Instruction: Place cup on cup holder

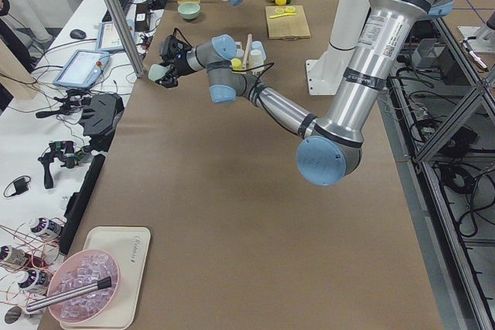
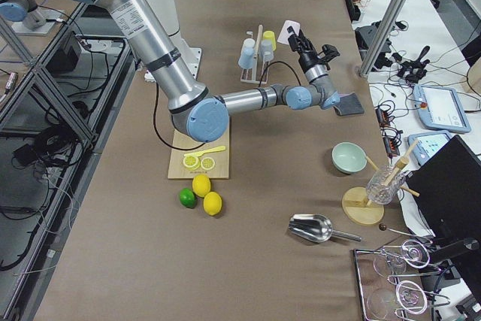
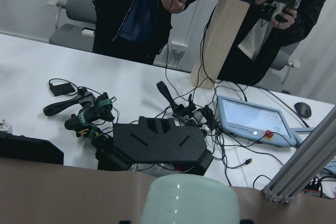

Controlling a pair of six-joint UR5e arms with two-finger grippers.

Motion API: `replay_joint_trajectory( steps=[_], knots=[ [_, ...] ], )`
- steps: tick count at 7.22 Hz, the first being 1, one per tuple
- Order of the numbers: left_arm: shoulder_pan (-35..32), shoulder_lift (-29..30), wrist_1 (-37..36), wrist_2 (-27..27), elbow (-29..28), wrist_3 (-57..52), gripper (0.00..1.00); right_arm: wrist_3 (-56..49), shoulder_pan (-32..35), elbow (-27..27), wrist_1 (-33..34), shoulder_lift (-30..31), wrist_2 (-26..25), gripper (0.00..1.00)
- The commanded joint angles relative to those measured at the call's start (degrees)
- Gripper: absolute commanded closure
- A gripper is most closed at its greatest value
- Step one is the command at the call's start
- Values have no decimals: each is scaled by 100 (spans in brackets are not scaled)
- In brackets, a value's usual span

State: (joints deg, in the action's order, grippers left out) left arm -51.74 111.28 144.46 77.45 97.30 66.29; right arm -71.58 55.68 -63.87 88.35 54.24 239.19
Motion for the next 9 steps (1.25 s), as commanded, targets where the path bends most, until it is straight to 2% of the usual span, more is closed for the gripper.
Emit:
replay_joint_trajectory(
  steps=[1, 3, 6, 7, 9],
  knots=[
    [610, 8, 546, -1131, 192, 25, 57, -75, -293, 23, 24, -142, 13, 75],
    [980, -27, 749, -1782, 394, 16, 57, -206, -566, 94, 24, -317, 13, 75],
    [2033, -238, 1023, -3099, 746, -46, 57, -496, -918, 111, 33, -344, 5, 75],
    [2298, -238, 1101, -3452, 816, -54, 57, -558, -997, 312, 24, -423, 13, 75],
    [2632, -229, 1120, -3752, 1070, -203, 57, -760, -1007, 463, 7, -450, 39, 75]
  ],
)
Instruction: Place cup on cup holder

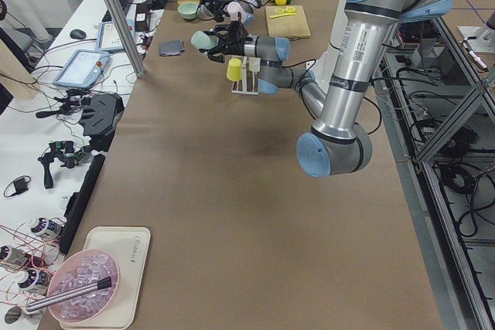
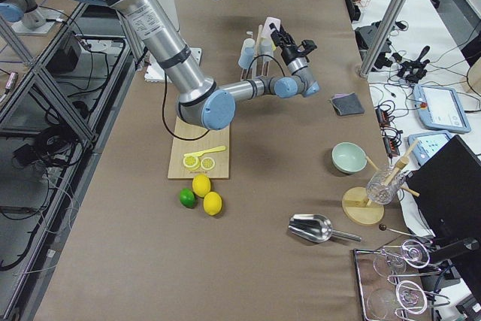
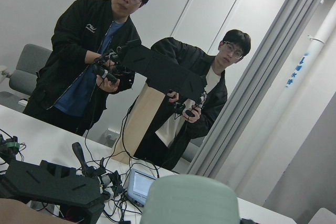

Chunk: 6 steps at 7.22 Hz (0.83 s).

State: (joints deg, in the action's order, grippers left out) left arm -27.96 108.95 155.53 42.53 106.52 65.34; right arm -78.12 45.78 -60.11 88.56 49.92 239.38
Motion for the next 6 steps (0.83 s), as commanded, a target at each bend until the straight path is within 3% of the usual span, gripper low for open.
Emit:
replay_joint_trajectory(
  steps=[1, 4, 6],
  knots=[
    [534, 4, 13, -594, 158, -144, 57, -455, -17, 95, -14, -17, 99, 75],
    [1439, 213, 21, -1481, 132, -581, 57, -933, -17, 139, -5, -17, 170, 75],
    [1714, 302, 22, -1782, 71, -592, 57, -968, -26, 209, 3, -17, 161, 75]
  ],
)
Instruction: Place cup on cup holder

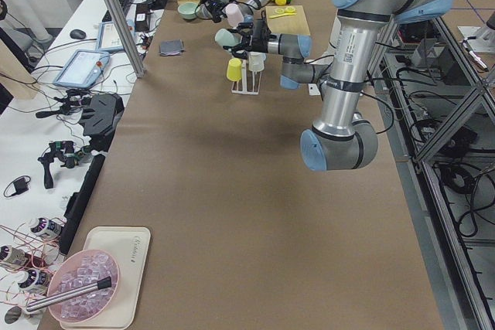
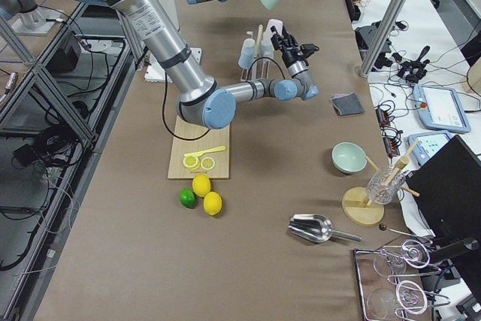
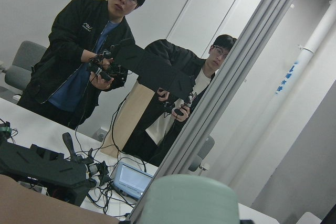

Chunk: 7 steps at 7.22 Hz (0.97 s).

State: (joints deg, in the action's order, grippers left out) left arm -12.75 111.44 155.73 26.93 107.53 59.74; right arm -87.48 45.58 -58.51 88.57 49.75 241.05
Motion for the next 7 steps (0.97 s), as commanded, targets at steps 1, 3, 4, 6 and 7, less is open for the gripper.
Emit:
replay_joint_trajectory(
  steps=[1, 3, 4, 6, 7],
  knots=[
    [420, 88, 1, -467, -100, -33, 57, -41, -5, 59, -6, -26, -5, 75],
    [712, 228, 1, -872, -372, -33, 57, -321, -23, 60, -24, -35, -14, 75],
    [721, 255, -7, -874, -390, -33, 57, -392, -23, 60, -41, -35, -14, 75],
    [721, 378, 1, -891, -600, -6, 57, -646, -75, 59, -33, -44, -49, 75],
    [721, 405, 10, -987, -689, 29, 57, -752, -119, 77, -33, -53, -49, 75]
  ],
)
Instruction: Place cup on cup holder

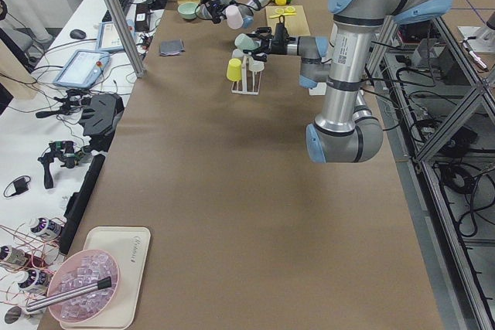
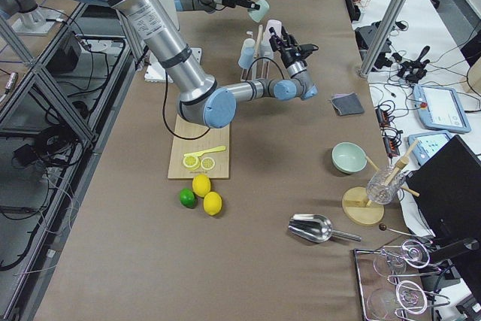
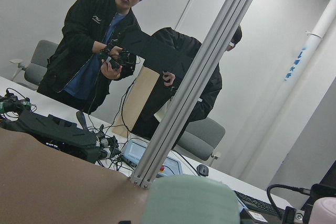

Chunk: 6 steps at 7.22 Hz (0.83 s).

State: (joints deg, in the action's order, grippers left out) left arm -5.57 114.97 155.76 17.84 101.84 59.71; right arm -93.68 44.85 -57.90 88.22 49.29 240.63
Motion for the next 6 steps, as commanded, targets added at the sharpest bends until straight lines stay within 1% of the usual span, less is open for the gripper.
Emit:
replay_joint_trajectory(
  steps=[1, 2, 3, 6],
  knots=[
    [3, 78, 77, -96, -286, 50, 57, -168, -55, 16, -15, -7, -7, 75],
    [3, 165, 225, -209, -522, 50, 57, -307, -99, 16, -15, 1, -16, 75],
    [12, 201, 235, -211, -612, 58, 57, -344, -117, 16, -15, 10, -8, 75],
    [38, 228, 235, -219, -621, 58, 57, -423, -152, 16, -24, 36, -16, 75]
  ],
)
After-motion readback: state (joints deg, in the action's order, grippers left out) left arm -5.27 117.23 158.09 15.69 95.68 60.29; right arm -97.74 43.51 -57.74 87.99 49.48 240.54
